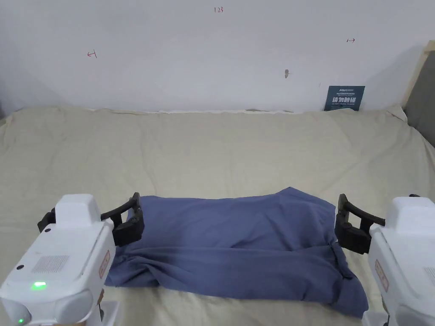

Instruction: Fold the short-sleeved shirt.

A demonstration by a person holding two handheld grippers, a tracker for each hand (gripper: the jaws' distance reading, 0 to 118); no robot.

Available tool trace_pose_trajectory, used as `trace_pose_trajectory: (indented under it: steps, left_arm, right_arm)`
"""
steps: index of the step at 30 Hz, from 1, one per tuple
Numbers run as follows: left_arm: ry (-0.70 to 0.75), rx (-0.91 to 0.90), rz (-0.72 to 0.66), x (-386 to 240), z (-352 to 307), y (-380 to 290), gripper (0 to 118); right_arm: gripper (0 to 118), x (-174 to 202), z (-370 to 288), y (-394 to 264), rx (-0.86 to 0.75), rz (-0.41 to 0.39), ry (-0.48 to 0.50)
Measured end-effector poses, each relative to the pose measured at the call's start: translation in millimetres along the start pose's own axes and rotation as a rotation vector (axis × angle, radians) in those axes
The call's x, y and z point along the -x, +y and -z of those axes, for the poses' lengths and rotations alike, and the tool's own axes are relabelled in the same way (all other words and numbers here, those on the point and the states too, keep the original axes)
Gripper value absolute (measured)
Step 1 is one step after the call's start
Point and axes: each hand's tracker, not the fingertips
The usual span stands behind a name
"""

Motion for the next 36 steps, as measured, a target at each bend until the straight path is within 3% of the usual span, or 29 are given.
trace_pose_trajectory:
  steps: [1, 2, 4, 5, 12, 18, 25, 26, 27, 29, 30, 34, 35, 36]
  left_arm:
    - [0.004, -0.002, 0.003, -2, -4, -3, 82]
    - [0.002, -0.001, 0.003, -4, -10, -6, 53]
    - [-0.017, 0.011, -0.004, -6, -14, -11, 0]
    - [-0.027, 0.015, -0.009, -6, -17, -15, 0]
    - [-0.055, 0.099, -0.016, 0, -3, -17, 0]
    - [-0.107, 0.458, -0.074, 24, 64, -36, 0]
    - [-0.094, 0.749, -0.023, 46, 134, -91, 5]
    - [-0.086, 0.768, -0.021, 49, 139, -98, 20]
    - [-0.071, 0.770, -0.029, 51, 144, -106, 43]
    - [-0.057, 0.813, -0.036, 52, 150, -118, 102]
    - [-0.039, 0.820, -0.042, 52, 152, -124, 110]
    - [-0.018, 0.861, -0.048, 53, 157, -146, 91]
    - [-0.021, 0.880, -0.047, 53, 158, -152, 76]
    - [-0.031, 0.888, -0.048, 53, 158, -158, 53]
  right_arm:
    - [91, 0, -6, -1, -0.005, 0.001, 0.004]
    - [76, 0, -9, -2, -0.010, 0.006, 0.007]
    - [32, 0, -15, -4, -0.017, 0.012, 0.015]
    - [3, 1, -16, -5, -0.016, 0.006, 0.015]
    - [2, -4, -7, -10, -0.011, 0.010, 0.016]
    - [2, -9, 3, -11, 0.011, 0.022, 0.014]
    - [2, -11, 26, -24, 0.069, 0.013, 0.004]
    - [2, -10, 28, -27, 0.080, 0.011, -0.001]
    - [2, -10, 32, -29, 0.095, 0.009, -0.004]
    - [2, -12, 39, -34, 0.120, 0.017, -0.006]
    - [2, -12, 42, -37, 0.135, 0.022, -0.007]
    - [2, -13, 56, -48, 0.180, 0.030, -0.015]
    - [2, -13, 60, -51, 0.194, 0.034, -0.012]
    - [2, -14, 63, -53, 0.205, 0.039, -0.011]
